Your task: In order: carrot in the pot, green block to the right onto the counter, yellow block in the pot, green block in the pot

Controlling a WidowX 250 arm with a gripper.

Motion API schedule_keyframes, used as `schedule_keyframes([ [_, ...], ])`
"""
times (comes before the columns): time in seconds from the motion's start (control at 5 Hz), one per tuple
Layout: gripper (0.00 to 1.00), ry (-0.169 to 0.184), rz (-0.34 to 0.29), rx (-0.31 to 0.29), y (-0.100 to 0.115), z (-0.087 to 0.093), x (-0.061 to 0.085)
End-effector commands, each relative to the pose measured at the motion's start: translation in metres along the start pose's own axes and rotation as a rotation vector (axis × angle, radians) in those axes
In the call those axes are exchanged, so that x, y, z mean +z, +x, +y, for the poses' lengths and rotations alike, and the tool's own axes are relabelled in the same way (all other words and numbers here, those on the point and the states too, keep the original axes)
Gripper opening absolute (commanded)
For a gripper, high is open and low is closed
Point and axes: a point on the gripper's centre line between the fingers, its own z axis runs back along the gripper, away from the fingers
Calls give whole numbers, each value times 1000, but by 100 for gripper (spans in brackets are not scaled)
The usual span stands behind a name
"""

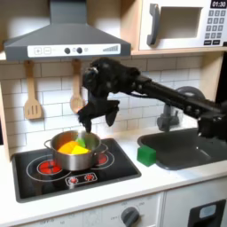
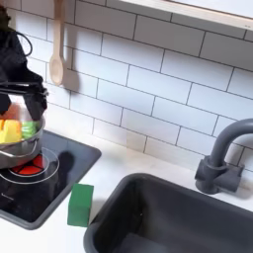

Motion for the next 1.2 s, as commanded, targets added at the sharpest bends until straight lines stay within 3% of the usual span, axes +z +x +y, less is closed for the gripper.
schedule_keyframes([
  [0.0,100,-27,7,-62,-17,-44,-2],
  [0.4,100,-50,54,-110,-37,-86,-21],
  [1.0,100,-50,129,-120,-68,-105,-52],
])
